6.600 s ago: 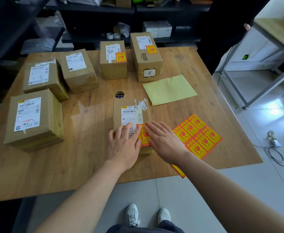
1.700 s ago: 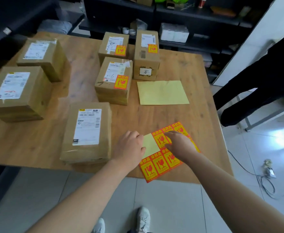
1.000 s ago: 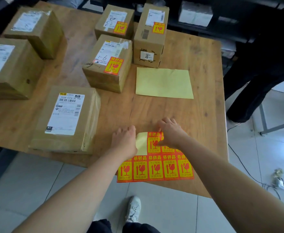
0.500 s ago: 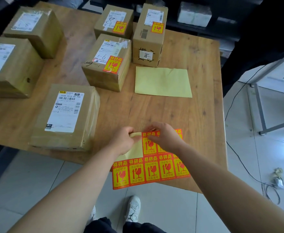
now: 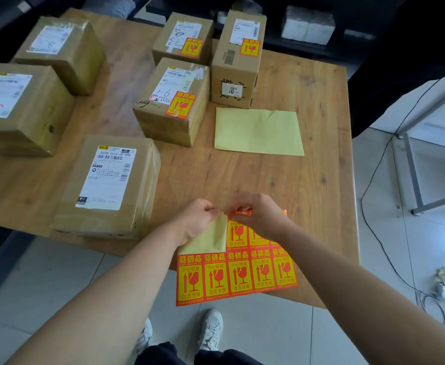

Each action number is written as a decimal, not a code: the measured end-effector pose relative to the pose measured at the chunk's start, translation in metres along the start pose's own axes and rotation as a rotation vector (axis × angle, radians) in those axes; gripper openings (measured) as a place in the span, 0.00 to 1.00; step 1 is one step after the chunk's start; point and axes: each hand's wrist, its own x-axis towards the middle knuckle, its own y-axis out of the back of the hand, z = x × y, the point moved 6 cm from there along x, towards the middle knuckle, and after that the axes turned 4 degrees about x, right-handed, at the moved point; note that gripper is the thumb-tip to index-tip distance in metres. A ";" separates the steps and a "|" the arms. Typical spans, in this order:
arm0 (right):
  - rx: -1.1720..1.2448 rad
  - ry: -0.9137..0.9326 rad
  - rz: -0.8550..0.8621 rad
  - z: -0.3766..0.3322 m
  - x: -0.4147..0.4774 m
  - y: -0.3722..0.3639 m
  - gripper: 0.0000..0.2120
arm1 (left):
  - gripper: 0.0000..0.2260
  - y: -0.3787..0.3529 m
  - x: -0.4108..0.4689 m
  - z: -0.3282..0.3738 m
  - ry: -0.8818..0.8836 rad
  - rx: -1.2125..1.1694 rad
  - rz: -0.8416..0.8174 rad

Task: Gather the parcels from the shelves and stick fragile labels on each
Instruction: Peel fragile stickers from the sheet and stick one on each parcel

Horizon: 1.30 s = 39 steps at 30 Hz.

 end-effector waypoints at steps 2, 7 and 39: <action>-0.023 0.003 -0.017 -0.001 -0.002 0.001 0.10 | 0.07 0.000 0.000 0.002 -0.009 0.040 -0.004; -0.084 0.004 -0.051 -0.004 -0.004 0.002 0.08 | 0.08 -0.002 0.000 0.005 -0.006 0.113 -0.030; -0.239 0.005 -0.167 -0.010 -0.009 -0.008 0.05 | 0.08 -0.009 -0.002 0.001 -0.021 0.268 -0.039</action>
